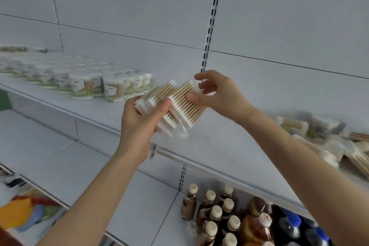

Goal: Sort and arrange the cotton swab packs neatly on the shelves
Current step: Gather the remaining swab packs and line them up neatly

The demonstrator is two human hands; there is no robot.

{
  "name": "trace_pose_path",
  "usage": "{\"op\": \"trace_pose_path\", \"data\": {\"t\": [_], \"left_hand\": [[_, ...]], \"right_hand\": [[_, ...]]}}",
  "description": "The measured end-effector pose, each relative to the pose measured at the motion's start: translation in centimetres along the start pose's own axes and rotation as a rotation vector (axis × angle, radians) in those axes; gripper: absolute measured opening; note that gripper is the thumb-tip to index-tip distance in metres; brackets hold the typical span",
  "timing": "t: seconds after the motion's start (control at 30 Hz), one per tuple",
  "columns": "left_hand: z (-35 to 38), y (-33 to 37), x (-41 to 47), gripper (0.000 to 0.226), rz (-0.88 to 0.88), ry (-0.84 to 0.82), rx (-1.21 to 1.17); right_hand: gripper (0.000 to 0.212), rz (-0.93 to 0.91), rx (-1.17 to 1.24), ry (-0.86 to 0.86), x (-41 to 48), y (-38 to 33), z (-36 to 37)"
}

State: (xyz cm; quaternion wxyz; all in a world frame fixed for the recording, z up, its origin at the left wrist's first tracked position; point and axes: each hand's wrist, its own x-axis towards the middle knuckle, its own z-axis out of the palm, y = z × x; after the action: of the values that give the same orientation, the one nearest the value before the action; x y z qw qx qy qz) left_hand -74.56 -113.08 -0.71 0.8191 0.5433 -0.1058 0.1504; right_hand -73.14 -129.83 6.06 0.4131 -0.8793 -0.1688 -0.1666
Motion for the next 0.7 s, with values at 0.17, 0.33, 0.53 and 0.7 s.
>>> {"op": "trace_pose_path", "data": {"t": [0.17, 0.33, 0.53, 0.7], "left_hand": [[-9.7, 3.6, 0.7, 0.036, 0.033, 0.130, 0.029], [-23.1, 8.5, 1.2, 0.038, 0.075, 0.310, 0.114], [-37.6, 13.8, 0.4, 0.071, 0.125, 0.480, 0.209], [-46.9, 15.8, 0.1, 0.068, 0.141, 0.623, 0.247]], "right_hand": [[0.034, -0.239, -0.032, -0.072, 1.1, -7.6, 9.5], [0.086, -0.397, -0.218, -0.359, 2.8, -14.8, 21.9], [0.052, -0.492, -0.025, -0.476, 6.3, -23.1, 34.5], [0.011, -0.236, 0.418, -0.582, 10.4, -26.6, 41.5]]}}
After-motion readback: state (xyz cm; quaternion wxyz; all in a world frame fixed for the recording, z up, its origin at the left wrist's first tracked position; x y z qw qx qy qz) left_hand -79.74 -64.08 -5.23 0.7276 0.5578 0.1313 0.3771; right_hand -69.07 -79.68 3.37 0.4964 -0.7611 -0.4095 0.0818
